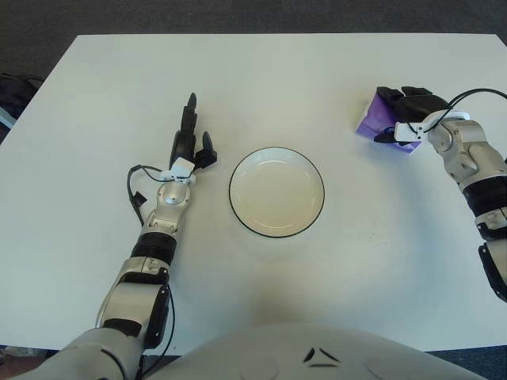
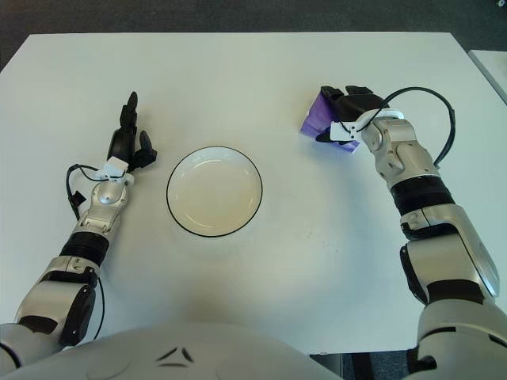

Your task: Put the tissue paper into the plate.

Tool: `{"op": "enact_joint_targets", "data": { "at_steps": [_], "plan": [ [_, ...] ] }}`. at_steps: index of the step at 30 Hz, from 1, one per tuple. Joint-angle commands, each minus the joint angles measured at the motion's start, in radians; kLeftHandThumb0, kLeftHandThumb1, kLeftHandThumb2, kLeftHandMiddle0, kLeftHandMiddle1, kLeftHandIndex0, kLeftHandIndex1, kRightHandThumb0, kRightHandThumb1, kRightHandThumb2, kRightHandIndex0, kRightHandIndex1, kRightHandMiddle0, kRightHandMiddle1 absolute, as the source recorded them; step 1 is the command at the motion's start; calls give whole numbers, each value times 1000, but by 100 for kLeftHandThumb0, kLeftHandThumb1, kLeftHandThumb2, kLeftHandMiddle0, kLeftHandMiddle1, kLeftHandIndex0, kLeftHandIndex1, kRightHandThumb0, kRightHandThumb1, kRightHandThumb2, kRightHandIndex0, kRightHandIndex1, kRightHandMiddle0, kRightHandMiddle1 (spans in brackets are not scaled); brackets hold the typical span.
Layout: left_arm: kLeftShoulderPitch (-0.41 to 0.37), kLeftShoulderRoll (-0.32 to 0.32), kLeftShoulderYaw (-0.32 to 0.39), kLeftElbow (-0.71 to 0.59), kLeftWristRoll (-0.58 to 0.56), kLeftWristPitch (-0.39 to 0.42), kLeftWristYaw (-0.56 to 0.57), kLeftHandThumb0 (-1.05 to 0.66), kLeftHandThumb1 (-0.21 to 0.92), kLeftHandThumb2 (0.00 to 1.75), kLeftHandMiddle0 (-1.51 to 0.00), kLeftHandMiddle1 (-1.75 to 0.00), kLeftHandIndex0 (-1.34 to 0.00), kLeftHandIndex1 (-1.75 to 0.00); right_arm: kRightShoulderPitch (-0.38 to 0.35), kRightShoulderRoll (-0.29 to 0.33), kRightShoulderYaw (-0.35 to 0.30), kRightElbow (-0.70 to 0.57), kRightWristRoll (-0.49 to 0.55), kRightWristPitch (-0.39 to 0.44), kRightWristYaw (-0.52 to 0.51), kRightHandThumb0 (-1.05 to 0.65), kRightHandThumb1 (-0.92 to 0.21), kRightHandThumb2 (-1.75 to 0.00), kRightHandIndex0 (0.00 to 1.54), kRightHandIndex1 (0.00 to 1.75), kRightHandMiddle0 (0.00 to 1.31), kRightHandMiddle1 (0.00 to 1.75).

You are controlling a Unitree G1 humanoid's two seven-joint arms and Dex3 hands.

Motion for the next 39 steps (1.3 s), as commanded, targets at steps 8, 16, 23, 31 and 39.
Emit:
{"op": "enact_joint_targets", "data": {
  "at_steps": [8, 16, 23, 31, 39],
  "plan": [
    [144, -6, -11, 80, 15, 23, 0, -86, 92, 114, -3, -1, 0, -17, -34, 24, 25, 120, -4, -8, -11, -105, -92, -46, 0, 0, 0, 0],
    [144, -5, -8, 80, 14, 24, 5, -86, 92, 114, -3, -1, 0, -16, -63, 92, 69, 291, -15, -25, -110, -105, -92, -41, 4, 2, 5, 4],
    [151, -3, -4, 69, 13, 30, 7, -87, 92, 115, -4, -1, 0, -17, -53, 136, 89, 393, -5, -54, -226, -104, -92, -30, 15, 34, 0, 62],
    [160, -2, 0, 53, 12, 36, 10, -86, 92, 114, -4, -1, 0, -18, -52, 168, 68, 449, 47, -80, -284, -86, -84, -19, 23, 107, 3, 147],
    [152, -1, 6, 60, 7, 39, 6, -85, 92, 114, -4, -1, 0, -18, -8, 224, 52, 523, 81, -108, -460, -62, -42, -72, 53, 160, 38, 173]
  ]
}}
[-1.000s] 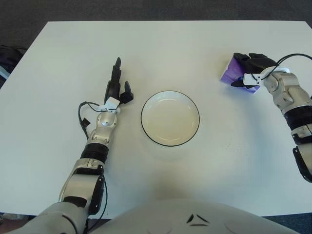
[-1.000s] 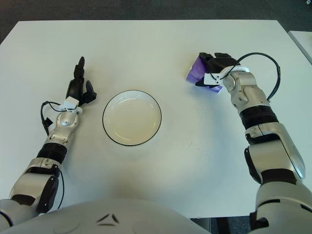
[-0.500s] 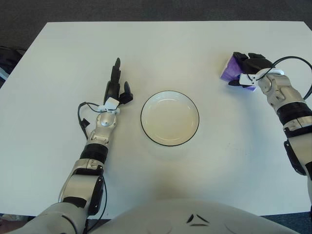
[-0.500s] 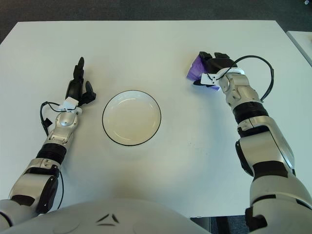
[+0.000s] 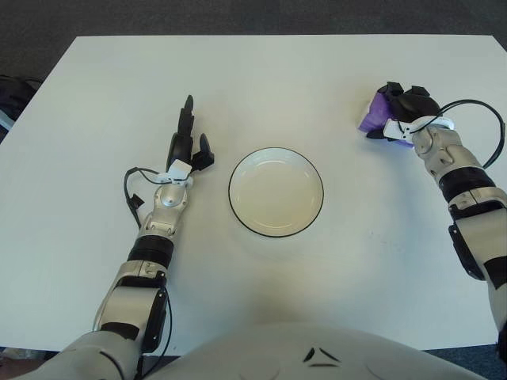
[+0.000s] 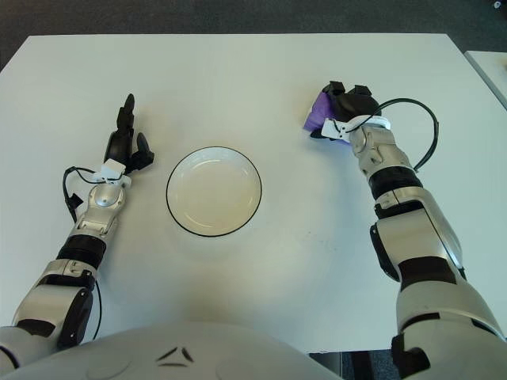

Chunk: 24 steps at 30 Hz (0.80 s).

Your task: Put the tissue paper into the plate.

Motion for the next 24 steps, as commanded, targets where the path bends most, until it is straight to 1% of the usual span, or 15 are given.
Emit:
{"op": "enact_joint_targets", "data": {
  "at_steps": [1, 2, 3, 4, 5, 6, 10, 13, 16, 24],
  "plan": [
    [127, -12, -4, 81, 8, 30, 6, -86, 92, 114, -4, -1, 0, -18, 103, 61, 14, 94, 12, -20, -39, -59, -38, -75, 59, 166, 44, 174],
    [126, -12, -3, 82, 8, 29, 7, -86, 92, 114, -4, -1, 0, -18, 103, 66, 11, 106, 17, -24, -52, -56, -35, -79, 67, 169, 52, 174],
    [126, -12, -3, 83, 9, 28, 7, -86, 92, 114, -4, -1, 0, -17, 103, 71, 1, 112, 32, -26, -56, -54, -34, -81, 70, 170, 54, 174],
    [126, -12, -3, 83, 9, 28, 8, -86, 92, 114, -3, -1, 0, -17, 102, 75, -6, 118, 42, -29, -60, -49, -30, -86, 77, 172, 63, 174],
    [126, -12, -2, 83, 10, 27, 8, -86, 92, 114, -3, 0, 0, -17, 103, 83, -19, 123, 58, -29, -62, -47, -29, -89, 79, 172, 66, 174],
    [126, -12, -2, 83, 10, 27, 9, -86, 92, 114, -3, 0, 0, -16, 104, 88, -27, 127, 70, -30, -64, -41, -27, -94, 85, 173, 72, 174],
    [126, -13, -2, 80, 9, 33, 8, -86, 92, 114, -3, 0, 0, -16, 112, 110, -50, 127, 105, -16, -62, -26, -24, -107, 97, 174, 84, 175],
    [125, -15, 0, 79, 6, 37, 5, -86, 92, 114, -3, 0, 0, -17, 125, 121, -64, 119, 126, -16, -69, -21, -24, -113, 104, 175, 90, 175],
    [123, -17, 1, 80, 3, 40, 3, -85, 92, 114, -3, 0, 0, -17, 135, 127, -76, 115, 144, -22, -70, -18, -25, -116, 110, 175, 94, 175],
    [123, -18, 0, 75, 9, 49, 4, -85, 92, 114, -3, 0, 0, -17, 160, 132, -83, 109, 163, -50, -73, -16, -26, -121, 117, 175, 100, 175]
  ]
}}
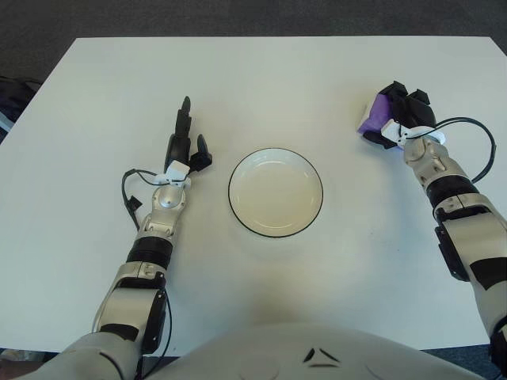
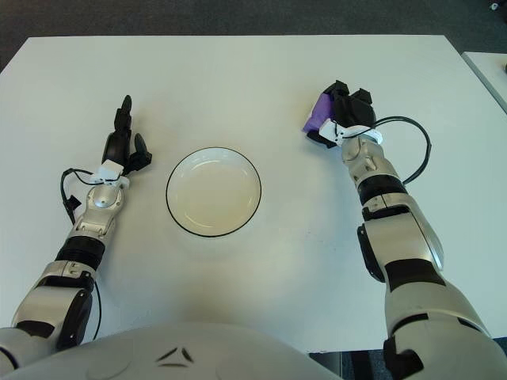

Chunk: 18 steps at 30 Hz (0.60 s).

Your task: Put the tissue paper into the plate.

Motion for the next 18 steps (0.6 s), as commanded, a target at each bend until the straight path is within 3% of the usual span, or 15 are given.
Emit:
{"op": "enact_joint_targets", "data": {
  "at_steps": [1, 13, 18],
  "plan": [
    [119, -18, -10, 74, 9, 37, 3, -85, 92, 114, -3, 0, 0, -17, 125, 56, 22, 47, 7, 3, 49, -16, -26, -121, 118, 175, 100, 175],
    [115, -23, -11, 81, 12, 38, 9, -85, 92, 115, -4, -1, 0, -17, 144, 48, 20, 39, 7, -66, -3, -16, -31, -121, 121, 175, 98, 175],
    [117, -24, -12, 82, 14, 32, 10, -84, 92, 114, -4, 0, 0, -17, 144, 33, 7, -28, 14, -101, -31, -11, -33, -125, 123, 175, 100, 175]
  ]
}}
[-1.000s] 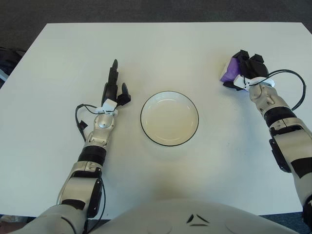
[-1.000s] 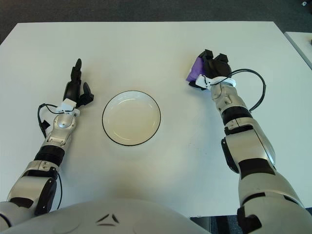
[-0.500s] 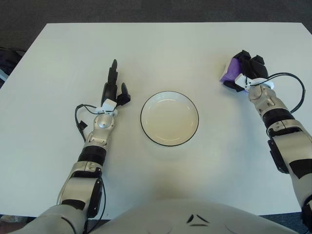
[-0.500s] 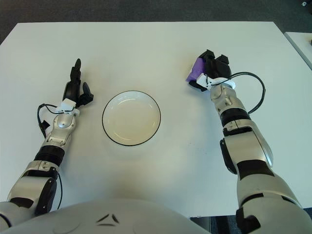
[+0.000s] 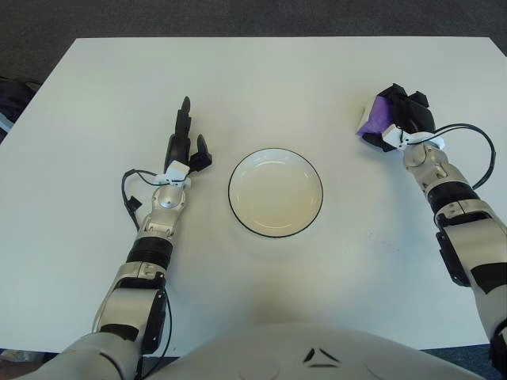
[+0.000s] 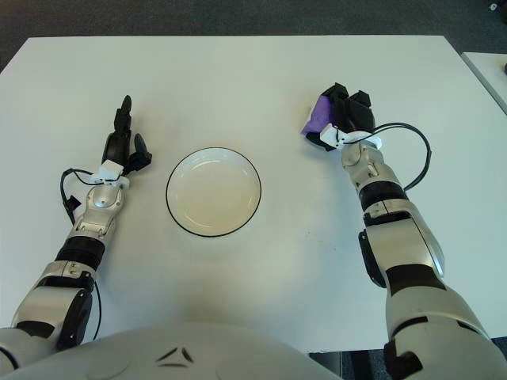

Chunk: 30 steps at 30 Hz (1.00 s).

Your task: Put the tissue paper into the plate.

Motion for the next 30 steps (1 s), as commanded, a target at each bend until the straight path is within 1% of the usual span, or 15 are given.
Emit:
{"op": "enact_joint_targets", "data": {
  "at_steps": [1, 2, 7, 11, 14, 18, 23, 30],
  "plan": [
    [116, -18, -12, 81, 13, 31, 8, -84, 92, 114, -4, 0, 0, -17, 96, 35, 17, -11, 4, -4, 32, -10, -32, -126, 124, 175, 100, 175],
    [116, -18, -12, 82, 13, 30, 8, -84, 92, 114, -4, 0, 0, -17, 97, 34, 15, -20, 4, -3, 32, -10, -32, -127, 124, 175, 101, 175],
    [115, -19, -11, 87, 12, 28, 10, -84, 92, 114, -4, -1, 0, -17, 117, 23, -11, -208, 4, 28, 24, -7, -30, -132, 129, 175, 106, 175],
    [115, -21, -12, 90, 10, 29, 7, -84, 92, 114, -4, -1, 0, -17, 148, 18, -31, -347, -1, 65, 23, -6, -28, -134, 131, 175, 109, 175],
    [113, -22, -12, 95, 8, 26, 6, -84, 92, 114, -4, -1, 0, -17, 178, 11, -57, -482, 11, 99, 58, -6, -28, -134, 132, 175, 110, 175],
    [111, -23, -12, 100, 7, 23, 5, -84, 92, 113, -4, -1, 0, -17, 205, 8, -85, -619, 15, 133, 102, -7, -28, -134, 132, 175, 110, 175],
    [111, -25, -15, 104, 12, 19, 8, -85, 92, 113, -4, 0, 0, -17, 211, 3, -114, -742, 9, 157, 146, -6, -28, -134, 133, 175, 110, 175],
    [112, -27, -21, 107, 21, 17, 16, -86, 92, 113, -4, 0, 0, -18, 201, -3, -137, -843, -7, 176, 199, -6, -28, -134, 133, 175, 109, 175]
  ]
}}
